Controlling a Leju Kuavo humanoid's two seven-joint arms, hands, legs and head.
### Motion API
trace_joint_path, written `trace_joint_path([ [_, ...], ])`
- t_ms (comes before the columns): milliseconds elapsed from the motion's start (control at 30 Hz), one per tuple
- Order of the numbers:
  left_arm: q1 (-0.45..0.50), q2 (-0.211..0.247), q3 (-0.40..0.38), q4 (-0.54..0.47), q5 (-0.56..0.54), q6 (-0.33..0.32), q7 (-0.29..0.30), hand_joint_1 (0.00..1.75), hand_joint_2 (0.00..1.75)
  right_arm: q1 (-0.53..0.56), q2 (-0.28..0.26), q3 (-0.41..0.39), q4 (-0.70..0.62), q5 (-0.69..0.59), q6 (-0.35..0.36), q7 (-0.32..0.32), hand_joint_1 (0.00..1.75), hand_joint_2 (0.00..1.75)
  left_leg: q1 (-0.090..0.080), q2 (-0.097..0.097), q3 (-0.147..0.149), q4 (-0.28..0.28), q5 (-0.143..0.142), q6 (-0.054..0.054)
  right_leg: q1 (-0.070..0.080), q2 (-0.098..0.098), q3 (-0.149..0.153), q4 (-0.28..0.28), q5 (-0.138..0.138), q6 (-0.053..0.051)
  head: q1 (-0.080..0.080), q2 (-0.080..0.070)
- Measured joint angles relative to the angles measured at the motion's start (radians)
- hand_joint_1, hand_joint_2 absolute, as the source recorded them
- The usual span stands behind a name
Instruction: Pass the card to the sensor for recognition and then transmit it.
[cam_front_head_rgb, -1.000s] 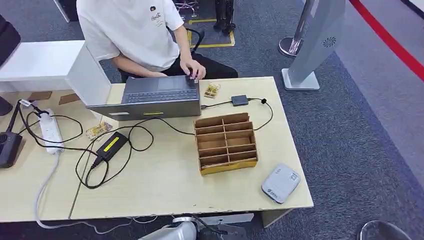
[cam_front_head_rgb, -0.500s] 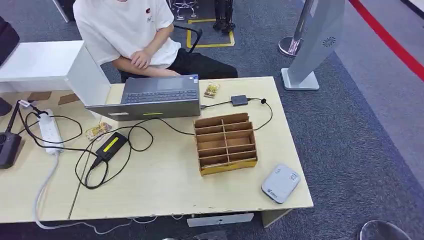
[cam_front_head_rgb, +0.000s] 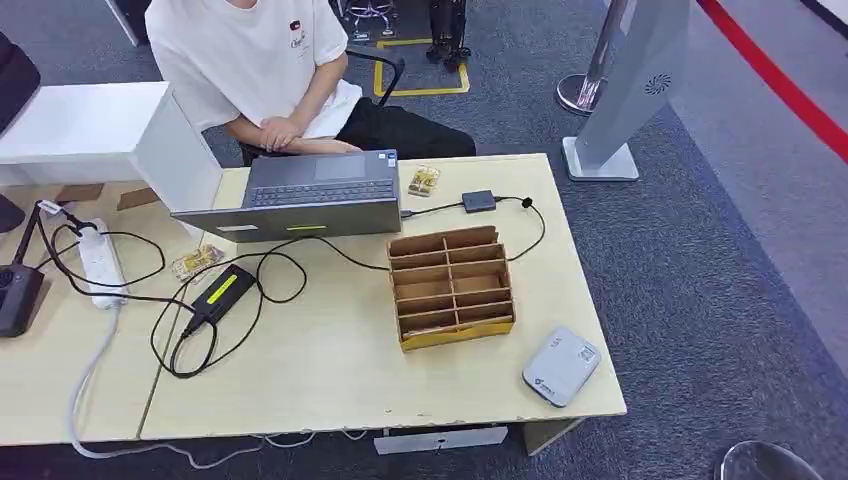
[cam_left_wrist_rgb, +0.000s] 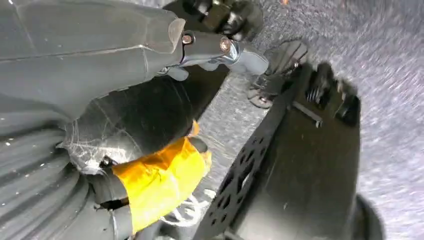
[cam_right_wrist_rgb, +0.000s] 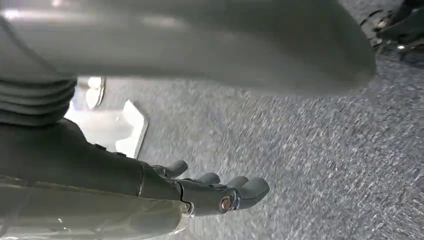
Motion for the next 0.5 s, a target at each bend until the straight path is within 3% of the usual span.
trace_joint_path([
  [500, 0.154, 0.101, 0.413, -0.041, -0.048, 0.079, -0.114, 0.00, 1.75, 0.084, -0.019, 0.001, -0.057, -0.338, -0.021, -0.077, 0.00, 0.00, 0.000, 0.003, 0.014, -0.001, -0.011, -0.003, 0.001, 0.001, 0.014, 0.000, -0.009, -0.003, 0.001, 0.000],
])
